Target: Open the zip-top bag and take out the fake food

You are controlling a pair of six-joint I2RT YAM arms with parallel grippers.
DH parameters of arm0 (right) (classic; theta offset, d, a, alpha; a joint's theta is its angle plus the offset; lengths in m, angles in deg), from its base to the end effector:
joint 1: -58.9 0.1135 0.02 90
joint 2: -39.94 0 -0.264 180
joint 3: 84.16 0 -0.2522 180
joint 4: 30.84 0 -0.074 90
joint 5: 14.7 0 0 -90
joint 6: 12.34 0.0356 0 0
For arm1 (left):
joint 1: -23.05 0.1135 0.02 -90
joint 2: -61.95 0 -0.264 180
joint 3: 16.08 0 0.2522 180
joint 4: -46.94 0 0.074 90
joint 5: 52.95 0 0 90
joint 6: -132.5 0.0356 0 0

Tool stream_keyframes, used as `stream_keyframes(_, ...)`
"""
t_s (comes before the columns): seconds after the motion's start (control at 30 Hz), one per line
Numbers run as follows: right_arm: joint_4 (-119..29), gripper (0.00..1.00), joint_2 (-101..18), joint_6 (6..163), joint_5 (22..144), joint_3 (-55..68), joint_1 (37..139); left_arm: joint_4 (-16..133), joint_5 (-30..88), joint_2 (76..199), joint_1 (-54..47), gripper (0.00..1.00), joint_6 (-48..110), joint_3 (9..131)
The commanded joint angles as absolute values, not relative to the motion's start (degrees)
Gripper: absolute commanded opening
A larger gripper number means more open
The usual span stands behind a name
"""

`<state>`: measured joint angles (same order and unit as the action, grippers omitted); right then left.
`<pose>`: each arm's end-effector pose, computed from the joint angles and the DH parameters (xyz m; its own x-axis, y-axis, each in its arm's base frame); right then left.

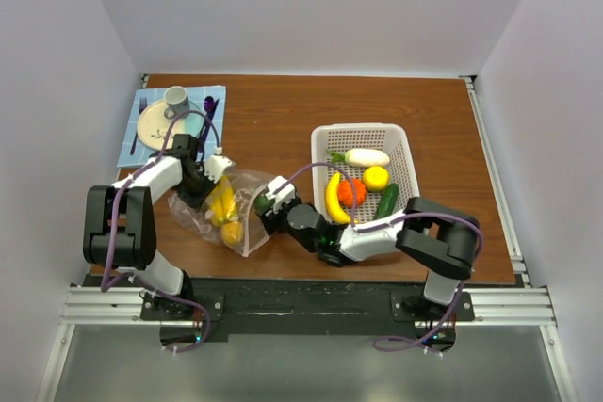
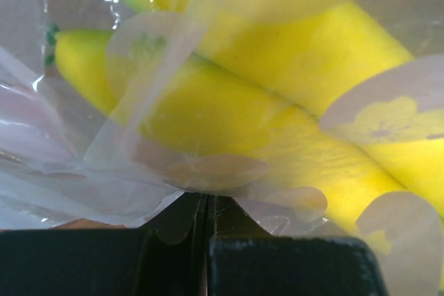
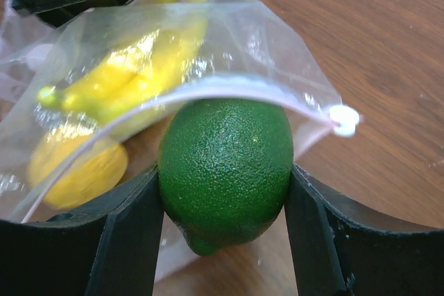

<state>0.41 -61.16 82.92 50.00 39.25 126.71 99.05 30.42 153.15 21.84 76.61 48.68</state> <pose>0.1478 0.3221 0.1714 -0.1486 -0.1449 -0.9782 -0.6692 0.7430 -0.0084 0.2729 -0.0099 0.1580 -0.7867 0.5738 -0.2278 0.5858 0.8102 0.0176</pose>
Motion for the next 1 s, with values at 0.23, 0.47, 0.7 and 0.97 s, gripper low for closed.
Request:
stream_keyframes(0.23, -10.85, 0.13, -32.16, 85.58, 43.08, 50.87, 125.96, 97.88, 29.67, 157.22, 21.47, 0.0, 75.28, 47.69)
stream_keyframes(0.47, -24.11, 0.28, -34.23, 91.01, 30.93, 46.13, 116.48, 100.42, 26.42, 156.62, 21.47, 0.0, 74.4, 50.15)
stream_keyframes(0.7, -27.64, 0.99, -35.56, 92.0, 29.86, 44.2, 115.5, 101.22, 25.45, 155.56, 21.56, 0.0, 74.75, 50.24)
stream_keyframes(0.97, -26.95, 0.99, -33.44, 79.35, 46.64, 39.36, 123.73, 101.66, 24.4, 156.35, 21.47, 0.0, 74.84, 51.03)
